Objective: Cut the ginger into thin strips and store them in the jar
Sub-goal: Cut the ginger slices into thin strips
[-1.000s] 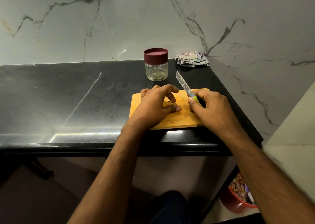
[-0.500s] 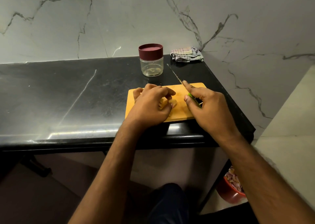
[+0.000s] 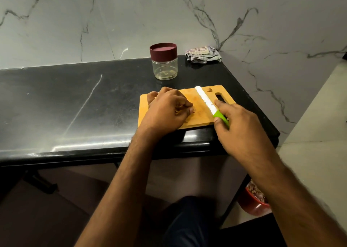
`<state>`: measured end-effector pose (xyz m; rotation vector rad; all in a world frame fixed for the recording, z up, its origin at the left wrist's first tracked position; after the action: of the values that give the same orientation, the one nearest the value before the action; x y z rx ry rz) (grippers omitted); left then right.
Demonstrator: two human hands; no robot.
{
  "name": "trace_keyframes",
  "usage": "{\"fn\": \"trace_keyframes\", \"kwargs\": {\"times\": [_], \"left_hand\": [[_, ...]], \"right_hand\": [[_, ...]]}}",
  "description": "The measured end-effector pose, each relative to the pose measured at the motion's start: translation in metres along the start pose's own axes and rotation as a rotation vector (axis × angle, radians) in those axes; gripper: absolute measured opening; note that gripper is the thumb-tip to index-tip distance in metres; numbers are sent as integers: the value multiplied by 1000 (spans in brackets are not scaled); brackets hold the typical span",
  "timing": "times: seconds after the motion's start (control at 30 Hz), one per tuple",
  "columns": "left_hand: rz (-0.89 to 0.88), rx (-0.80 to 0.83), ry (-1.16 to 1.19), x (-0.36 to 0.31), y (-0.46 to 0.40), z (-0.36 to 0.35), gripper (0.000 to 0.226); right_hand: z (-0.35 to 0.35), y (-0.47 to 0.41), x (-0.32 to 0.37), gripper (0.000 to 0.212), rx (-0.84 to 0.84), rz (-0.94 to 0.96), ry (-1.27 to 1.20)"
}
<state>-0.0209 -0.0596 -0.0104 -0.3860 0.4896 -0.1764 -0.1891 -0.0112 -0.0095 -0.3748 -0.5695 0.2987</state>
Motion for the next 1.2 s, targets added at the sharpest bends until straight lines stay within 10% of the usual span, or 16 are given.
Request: {"fn": "trace_keyframes", "kwargs": {"times": [1.2], "left_hand": [[-56,2,8,-1,-5,-1,10]], "right_hand": [[-14,3,21,39,112,-31,26]]}}
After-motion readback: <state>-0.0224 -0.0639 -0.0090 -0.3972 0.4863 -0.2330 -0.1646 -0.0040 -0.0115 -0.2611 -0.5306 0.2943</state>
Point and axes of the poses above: each hand's wrist, its own y-axis away from the middle knuckle, its own z-axis out of the back of the hand, x = y × z, the point moved 9 cm from there along -y, towards the middle knuckle, and after that the axes turned 7 degrees about z, right-handed, at the moved point
